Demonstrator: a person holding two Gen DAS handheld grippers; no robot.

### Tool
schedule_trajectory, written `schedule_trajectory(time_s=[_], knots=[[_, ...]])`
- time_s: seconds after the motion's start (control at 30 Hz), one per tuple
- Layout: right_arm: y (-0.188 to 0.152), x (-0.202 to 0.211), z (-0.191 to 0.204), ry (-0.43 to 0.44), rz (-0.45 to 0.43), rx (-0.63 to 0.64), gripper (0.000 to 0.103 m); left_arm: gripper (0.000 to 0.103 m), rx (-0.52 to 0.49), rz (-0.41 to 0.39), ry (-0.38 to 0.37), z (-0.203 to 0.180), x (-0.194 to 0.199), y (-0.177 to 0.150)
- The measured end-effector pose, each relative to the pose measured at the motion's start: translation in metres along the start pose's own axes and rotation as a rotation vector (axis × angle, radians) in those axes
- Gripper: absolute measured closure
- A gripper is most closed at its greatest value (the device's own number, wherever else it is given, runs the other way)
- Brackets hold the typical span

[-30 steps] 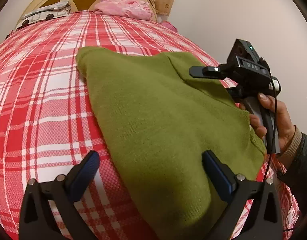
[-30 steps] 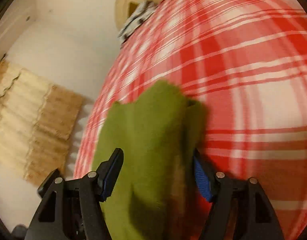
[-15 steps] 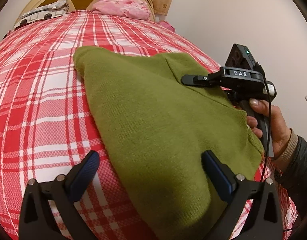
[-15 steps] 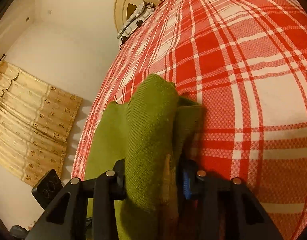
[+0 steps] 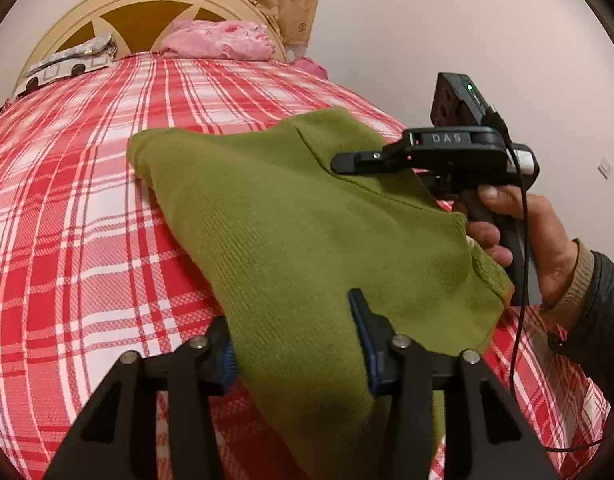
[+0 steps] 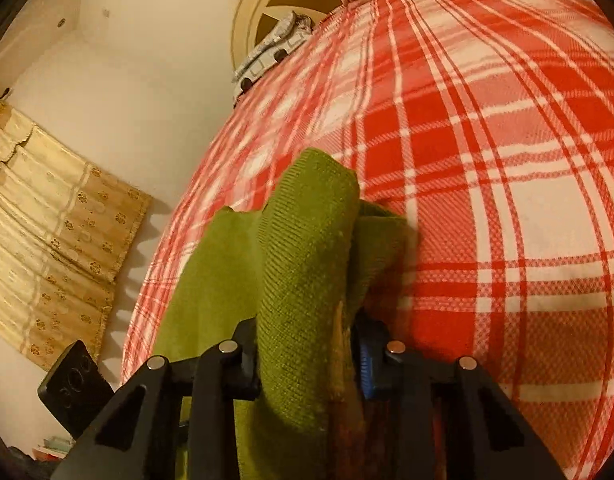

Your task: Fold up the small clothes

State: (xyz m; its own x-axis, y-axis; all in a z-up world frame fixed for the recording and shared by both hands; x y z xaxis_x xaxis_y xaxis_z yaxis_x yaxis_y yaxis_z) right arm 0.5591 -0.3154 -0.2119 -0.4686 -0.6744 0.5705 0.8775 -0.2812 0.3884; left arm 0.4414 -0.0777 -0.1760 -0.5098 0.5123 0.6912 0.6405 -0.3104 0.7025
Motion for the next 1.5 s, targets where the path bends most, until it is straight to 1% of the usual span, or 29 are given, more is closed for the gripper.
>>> schedule_trajectory(time_s=[0.17,0.4,0.63,0.8,1.13,1.5], knots=[[-0.003,0.007,0.019,0.019,-0.007,0.012,0.068,0.058,0.001,0.001,-0.008,0.002,0.014,-0.002],[-0.016,-0.001,0.04,0.037,0.013,0.02,0.069,0.06,0.018,0.018,0.001,0.008,0.036,-0.011],[-0.037,-0.011,0.074,0.08,0.034,0.044,0.069,0.06,0.049,-0.016,0.031,0.016,0.072,-0.026],[-0.051,-0.021,0.102,0.114,0.051,0.067,0.069,0.06,0.082,-0.035,0.058,0.029,0.096,-0.039],[-0.089,-0.061,0.158,0.176,0.121,0.104,0.069,0.06,0.153,-0.06,0.117,0.056,0.144,-0.075],[-0.126,-0.113,0.213,0.227,0.198,0.137,0.069,0.061,0.222,-0.08,0.185,0.087,0.182,-0.106]])
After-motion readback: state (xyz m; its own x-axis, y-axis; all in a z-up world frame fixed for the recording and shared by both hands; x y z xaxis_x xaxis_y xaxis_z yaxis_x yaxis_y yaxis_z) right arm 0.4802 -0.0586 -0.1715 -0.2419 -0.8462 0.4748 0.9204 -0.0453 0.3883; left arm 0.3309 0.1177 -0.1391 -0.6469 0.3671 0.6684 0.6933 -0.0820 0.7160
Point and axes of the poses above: each gripper's, at about its wrist camera, not at the fingertips, and x roughly against the way its jaws point, z to its left, y to its top, the point moved 2 cm from there along -x, roughly the way its jaws point, and after that the axes turned 6 degrees about -x, right-handed, at the moved point
